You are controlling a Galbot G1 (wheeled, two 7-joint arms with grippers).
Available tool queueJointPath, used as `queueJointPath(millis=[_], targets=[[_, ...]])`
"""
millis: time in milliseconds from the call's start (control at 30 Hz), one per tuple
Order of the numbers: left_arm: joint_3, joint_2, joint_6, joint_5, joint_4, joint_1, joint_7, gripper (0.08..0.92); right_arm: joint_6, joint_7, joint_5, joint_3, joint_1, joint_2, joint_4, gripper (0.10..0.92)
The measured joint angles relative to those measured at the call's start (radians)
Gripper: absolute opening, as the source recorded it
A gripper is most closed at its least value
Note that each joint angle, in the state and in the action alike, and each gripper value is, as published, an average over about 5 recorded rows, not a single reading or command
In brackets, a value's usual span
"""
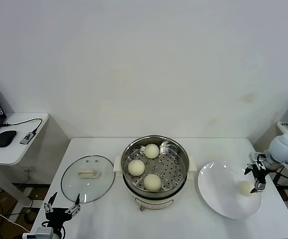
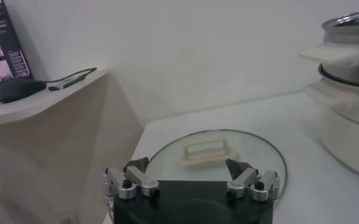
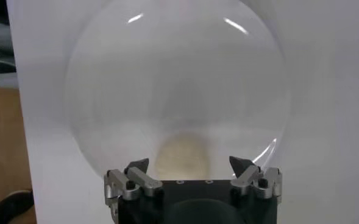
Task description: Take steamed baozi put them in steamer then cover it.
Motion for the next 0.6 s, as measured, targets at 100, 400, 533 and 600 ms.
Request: queueJointPath(millis=[100, 400, 533, 600], targets=[[0.0, 0.0, 0.0, 0.0, 0.002, 0.001, 0.0, 0.823, 0.009, 0.003, -0.014, 0.006, -0.01, 0.007, -0.012, 0.823], [0.003, -0.002, -0.002, 0.001, 0.004, 0.006, -0.002, 0.823, 0.035, 0.02, -0.052, 0.015, -0.028, 0.028, -0.04, 0.823], [0.003, -0.002, -0.002, 0.001, 0.007, 0.007, -0.003, 0.823, 0.043, 0.027, -0.067, 0.016, -0.033, 0.038, -0.052, 0.823], [0.003, -0.002, -0.002, 0.002, 0.008, 0.007, -0.003, 0.823, 0.047, 0.03, -0.074, 0.017, -0.035, 0.042, -0.057, 0.823]])
